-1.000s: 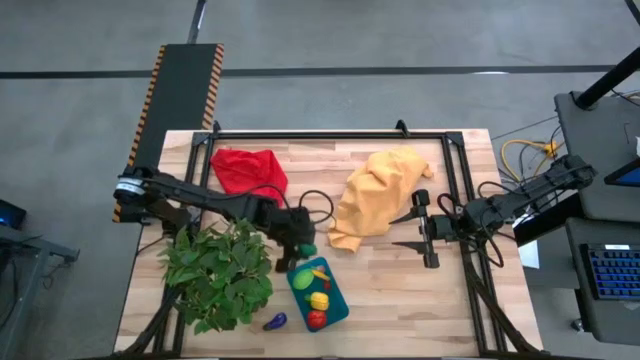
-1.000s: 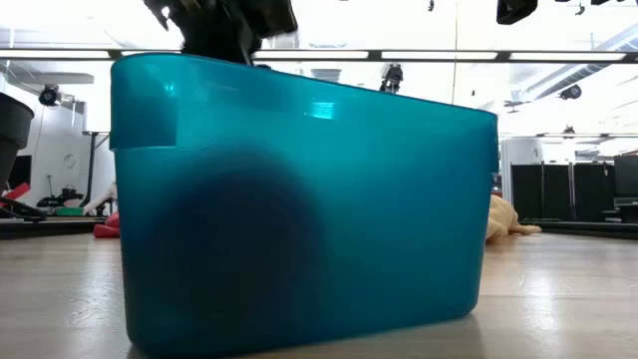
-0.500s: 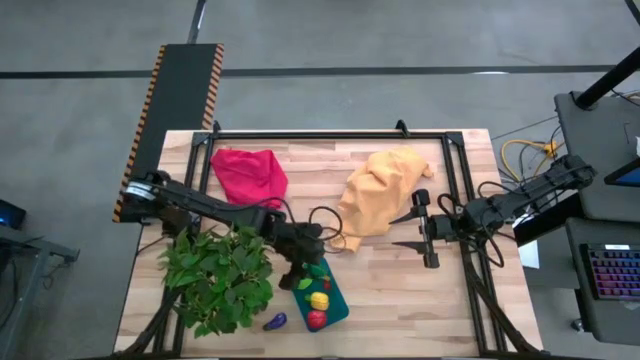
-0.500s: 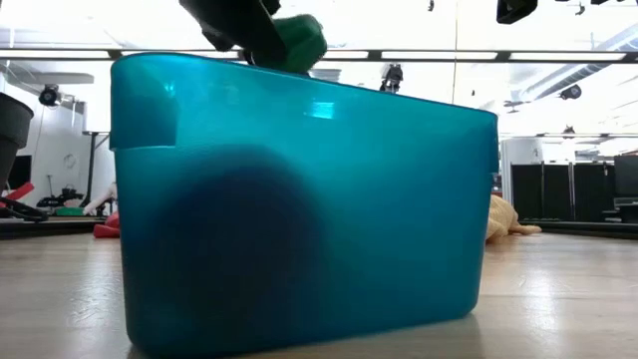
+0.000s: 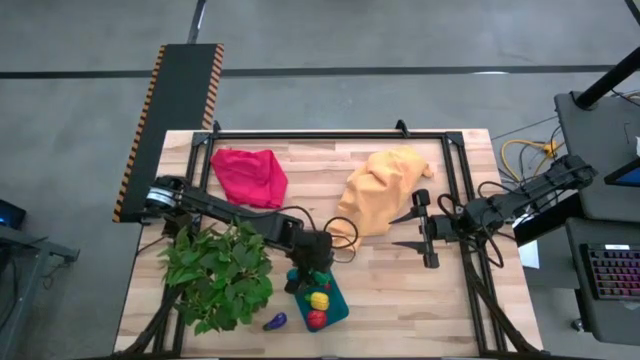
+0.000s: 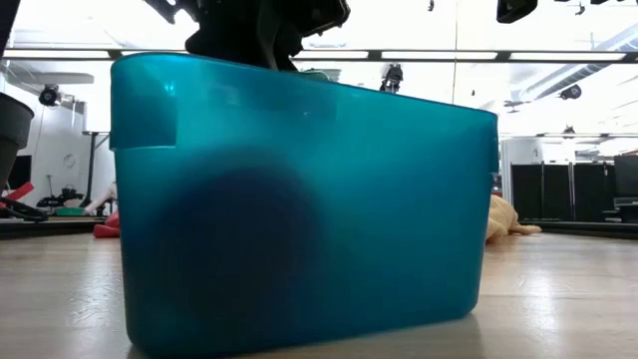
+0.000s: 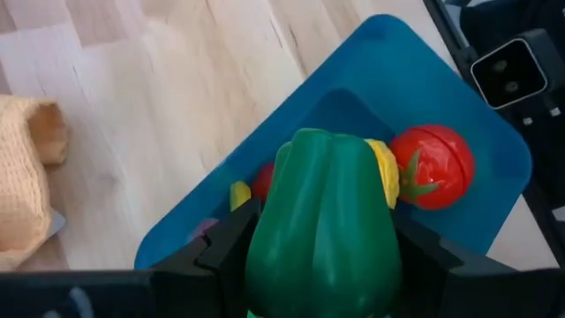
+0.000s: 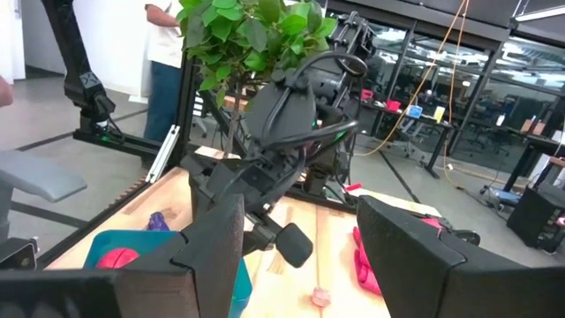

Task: Pick and placing Produce into tupperware
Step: Put the bell pepper into the bin, then put the peach into the bin

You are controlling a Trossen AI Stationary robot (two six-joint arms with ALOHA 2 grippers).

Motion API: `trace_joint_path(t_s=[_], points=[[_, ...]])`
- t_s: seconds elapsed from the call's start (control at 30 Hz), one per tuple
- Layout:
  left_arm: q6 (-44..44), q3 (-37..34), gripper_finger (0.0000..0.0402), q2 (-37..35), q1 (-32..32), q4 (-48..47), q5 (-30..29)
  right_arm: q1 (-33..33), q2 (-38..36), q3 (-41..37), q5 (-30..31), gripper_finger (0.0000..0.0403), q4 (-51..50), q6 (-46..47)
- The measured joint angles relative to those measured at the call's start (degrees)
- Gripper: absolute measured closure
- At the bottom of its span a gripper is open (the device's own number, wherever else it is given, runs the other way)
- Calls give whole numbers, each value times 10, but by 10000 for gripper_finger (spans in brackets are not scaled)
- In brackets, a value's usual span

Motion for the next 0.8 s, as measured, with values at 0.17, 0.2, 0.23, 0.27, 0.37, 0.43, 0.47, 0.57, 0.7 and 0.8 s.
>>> trace_joint_path(t_s=[0.17, 0.2, 0.23, 0.27, 0.37, 0.43, 0.47, 0.57, 0.7, 0.8], points=[[1, -2, 225, -4, 0, 3, -1, 0, 0, 0, 0, 188, 0, 0], [1, -2, 221, -5, 0, 3, -2, 0, 0, 0, 0, 188, 0, 0], [4, -2, 216, -5, 0, 4, -2, 0, 0, 0, 0, 188, 0, 0], [6, -2, 209, -5, 0, 4, -2, 0, 0, 0, 0, 188, 0, 0], [13, -3, 185, -5, 0, 5, -6, 0, 0, 0, 0, 188, 0, 0], [15, -3, 169, -5, 0, 5, -6, 0, 0, 0, 0, 188, 0, 0], [16, -3, 161, -5, 0, 6, -7, 0, 0, 0, 0, 188, 0, 0], [16, 1, 143, -5, 3, 5, -24, 0, 0, 0, 0, 188, 0, 0], [22, 14, 141, -16, 6, -30, -141, 0, 0, 0, 0, 188, 0, 0], [30, 16, 145, -28, 11, -52, -190, 0, 0, 0, -1, 188, 0, 0]])
